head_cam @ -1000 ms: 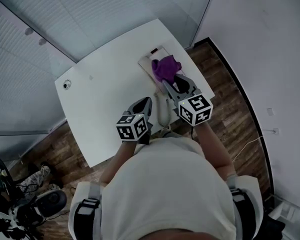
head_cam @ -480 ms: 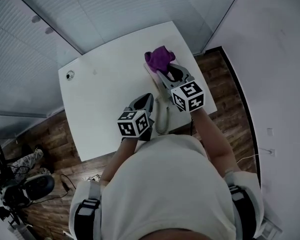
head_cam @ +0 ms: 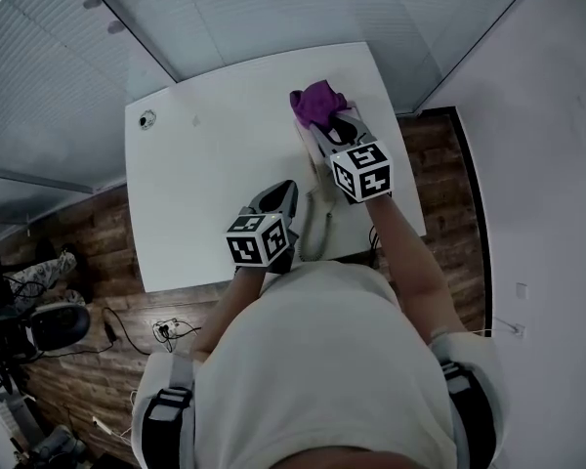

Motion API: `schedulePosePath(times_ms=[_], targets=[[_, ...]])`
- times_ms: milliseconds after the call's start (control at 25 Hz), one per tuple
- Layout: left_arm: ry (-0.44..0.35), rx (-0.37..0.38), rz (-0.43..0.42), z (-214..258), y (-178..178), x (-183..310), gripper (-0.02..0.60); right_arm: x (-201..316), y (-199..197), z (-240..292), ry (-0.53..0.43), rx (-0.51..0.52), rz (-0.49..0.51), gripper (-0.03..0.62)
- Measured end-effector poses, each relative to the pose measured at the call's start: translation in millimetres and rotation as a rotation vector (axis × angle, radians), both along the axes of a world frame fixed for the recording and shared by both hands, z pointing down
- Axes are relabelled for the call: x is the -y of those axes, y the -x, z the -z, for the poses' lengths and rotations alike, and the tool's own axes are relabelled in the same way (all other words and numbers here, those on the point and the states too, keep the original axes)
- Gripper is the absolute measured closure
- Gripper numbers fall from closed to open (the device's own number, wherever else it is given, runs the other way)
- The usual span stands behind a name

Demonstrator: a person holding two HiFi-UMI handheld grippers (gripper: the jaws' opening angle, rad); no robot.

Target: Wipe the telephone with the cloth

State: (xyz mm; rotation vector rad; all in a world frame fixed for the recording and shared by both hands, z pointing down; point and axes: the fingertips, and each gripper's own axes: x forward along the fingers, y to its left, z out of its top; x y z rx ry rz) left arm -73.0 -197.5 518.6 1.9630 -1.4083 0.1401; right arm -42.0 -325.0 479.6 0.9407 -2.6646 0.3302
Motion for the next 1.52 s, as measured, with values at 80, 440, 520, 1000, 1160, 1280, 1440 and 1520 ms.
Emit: schedulePosePath(times_ms=[80, 440, 520, 1000, 1160, 1280, 1440, 1520], targets=[[0.004, 0.002, 0.004, -2.1, 1.4, 1.4, 0.56, 3.7, 2.9, -9.3, 0.012, -0.014, 0.001, 0.468], [-0.007, 0.041, -0.014, 1.9, -2.1, 0.4, 0.56, -1.0, -0.2, -34.5, 0.064, -0.019, -0.015, 0.468], [-0.008, 0.044, -0.012, 1.6, -0.6, 0.3, 0.561, -4.4, -1.4, -35.7, 0.065, -0.011, -0.018, 0.468], [-0.016, 0.043, 0.001, 5.8, 3.7, -1.8, 0.56, -35.1, -11.2, -39.0, 0.05, -0.029, 0.012, 0.467], [-0.018, 0.048, -0.013, 5.6, 1.2, -2.9, 0.56, -47.3, -15.9, -42.4, 0.049, -0.039, 0.024, 0.467], [-0.017, 0.046, -0.017, 6.4, -0.3, -3.6, 0.56, -56.1, -20.3, -44.5, 0.052, -0.042, 0.028, 0.467], [-0.017, 0.043, -0.016, 7.4, -1.8, -5.8, 0.56, -67.2, -27.1, -48.0, 0.064, -0.039, 0.025, 0.467], [-0.016, 0.042, -0.014, 7.3, -1.6, -7.0, 0.561, -72.8, -29.8, -50.2, 0.069, -0.04, 0.025, 0.467]])
